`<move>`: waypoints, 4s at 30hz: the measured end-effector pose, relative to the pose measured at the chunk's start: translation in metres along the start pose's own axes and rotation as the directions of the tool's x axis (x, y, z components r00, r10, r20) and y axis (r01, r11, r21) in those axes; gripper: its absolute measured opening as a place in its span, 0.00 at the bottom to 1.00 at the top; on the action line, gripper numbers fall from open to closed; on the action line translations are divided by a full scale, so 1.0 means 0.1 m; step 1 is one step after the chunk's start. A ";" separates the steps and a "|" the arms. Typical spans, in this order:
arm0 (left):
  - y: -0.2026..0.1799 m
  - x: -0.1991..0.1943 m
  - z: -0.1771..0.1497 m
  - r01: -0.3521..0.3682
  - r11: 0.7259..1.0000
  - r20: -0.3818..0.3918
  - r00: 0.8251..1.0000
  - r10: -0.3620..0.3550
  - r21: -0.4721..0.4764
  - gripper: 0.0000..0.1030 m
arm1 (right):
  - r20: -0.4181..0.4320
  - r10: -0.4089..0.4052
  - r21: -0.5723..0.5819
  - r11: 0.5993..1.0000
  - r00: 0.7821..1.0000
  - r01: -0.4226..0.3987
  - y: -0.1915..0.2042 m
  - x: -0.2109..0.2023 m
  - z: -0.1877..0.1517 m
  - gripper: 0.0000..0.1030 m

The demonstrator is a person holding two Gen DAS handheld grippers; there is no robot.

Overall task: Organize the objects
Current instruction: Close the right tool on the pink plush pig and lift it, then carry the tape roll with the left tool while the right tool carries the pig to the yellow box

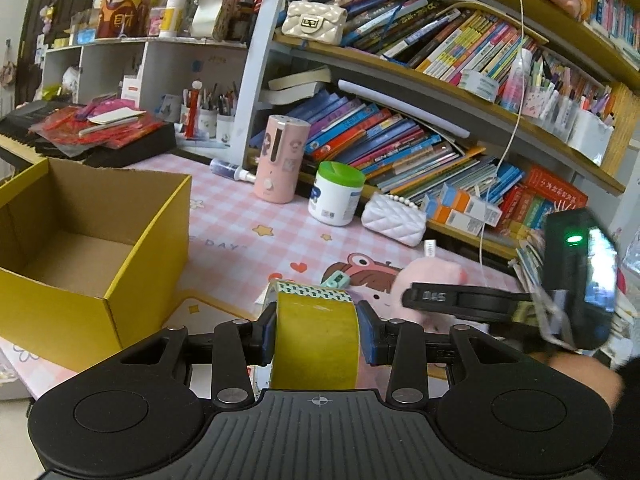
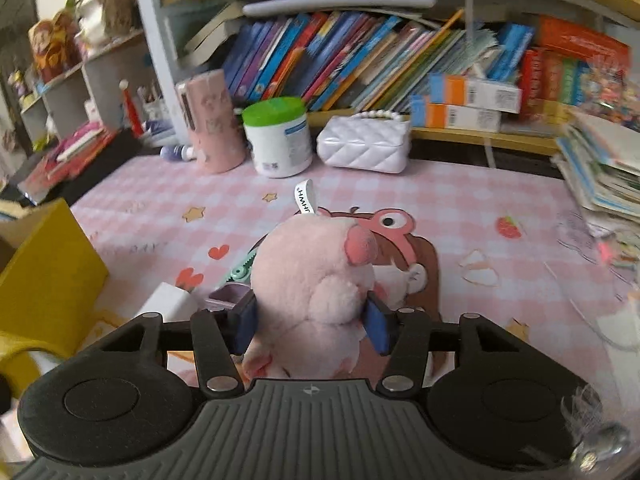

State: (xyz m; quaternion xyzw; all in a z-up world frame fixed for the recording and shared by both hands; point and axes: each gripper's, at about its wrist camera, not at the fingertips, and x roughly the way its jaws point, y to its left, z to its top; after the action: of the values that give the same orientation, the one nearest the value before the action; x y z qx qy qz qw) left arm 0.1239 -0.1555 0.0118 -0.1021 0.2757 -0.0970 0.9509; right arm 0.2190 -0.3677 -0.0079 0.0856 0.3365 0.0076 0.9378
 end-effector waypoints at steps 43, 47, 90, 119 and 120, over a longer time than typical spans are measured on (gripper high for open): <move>1.74 -1.50 -0.22 0.160 0.987 0.058 0.985 -0.160 -0.001 0.37 | 0.014 -0.151 0.100 0.984 0.988 0.149 2.09 -1.71 -1.47 0.50; 2.00 -1.68 -0.27 0.121 0.993 0.056 0.991 -0.119 -0.017 0.37 | -0.006 -0.112 0.090 0.990 0.994 0.112 2.37 -1.73 -1.62 0.50; 2.74 -2.28 -0.16 0.040 0.995 0.183 0.983 -0.022 -0.093 0.37 | -0.010 0.041 -0.086 0.995 0.999 -0.041 3.40 -1.91 -1.75 0.50; 2.54 -1.36 0.76 0.067 0.995 0.304 0.952 -0.042 -0.073 0.37 | 0.150 0.076 -0.116 0.991 0.986 -0.059 3.32 -1.14 -0.41 0.50; 2.52 -1.31 0.78 0.064 0.995 0.302 0.952 -0.039 -0.074 0.37 | 0.148 0.079 -0.122 0.991 0.986 -0.061 3.31 -1.09 -0.37 0.50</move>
State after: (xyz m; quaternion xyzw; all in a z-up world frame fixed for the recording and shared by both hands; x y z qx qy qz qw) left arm 0.0898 0.1292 0.0796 -0.1623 0.1290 -0.0935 0.9738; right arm 0.1256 -0.0439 0.0875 0.0424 0.2595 0.0538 0.9633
